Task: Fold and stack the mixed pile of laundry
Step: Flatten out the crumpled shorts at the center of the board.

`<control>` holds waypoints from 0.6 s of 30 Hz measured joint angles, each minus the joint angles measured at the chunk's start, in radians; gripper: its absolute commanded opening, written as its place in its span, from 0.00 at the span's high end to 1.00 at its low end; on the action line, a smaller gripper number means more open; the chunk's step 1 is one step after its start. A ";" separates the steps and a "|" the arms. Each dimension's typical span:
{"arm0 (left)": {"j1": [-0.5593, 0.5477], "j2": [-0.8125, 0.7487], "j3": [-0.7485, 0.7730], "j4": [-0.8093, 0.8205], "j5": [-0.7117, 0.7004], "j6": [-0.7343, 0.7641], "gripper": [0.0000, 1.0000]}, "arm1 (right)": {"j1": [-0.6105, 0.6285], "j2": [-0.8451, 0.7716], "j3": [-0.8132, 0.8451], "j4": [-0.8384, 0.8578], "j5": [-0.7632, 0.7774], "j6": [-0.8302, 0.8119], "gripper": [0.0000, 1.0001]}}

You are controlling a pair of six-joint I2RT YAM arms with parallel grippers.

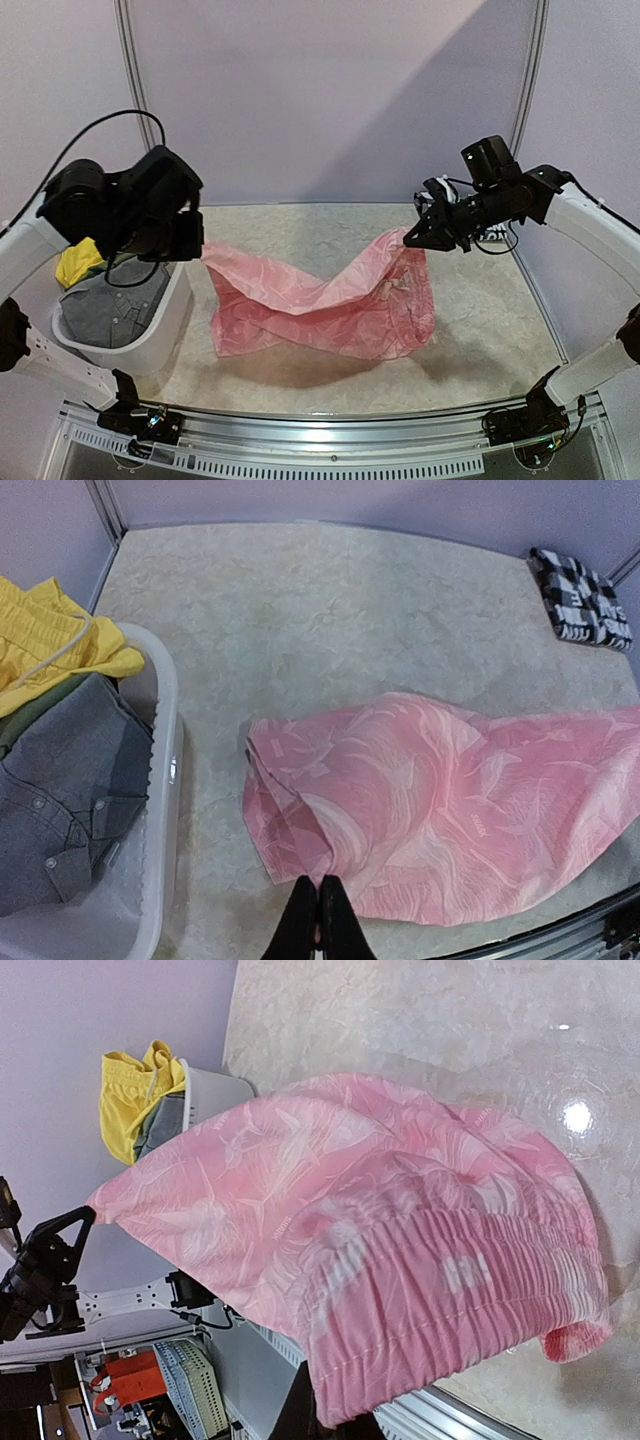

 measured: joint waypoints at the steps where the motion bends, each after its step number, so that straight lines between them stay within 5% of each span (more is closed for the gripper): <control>1: 0.000 -0.032 0.011 -0.001 -0.006 0.009 1.00 | 0.000 -0.010 0.022 -0.023 0.001 -0.001 1.00; 18: 0.000 -0.402 0.241 -0.008 0.062 0.146 1.00 | 0.000 -0.240 0.220 -0.249 -0.093 0.059 1.00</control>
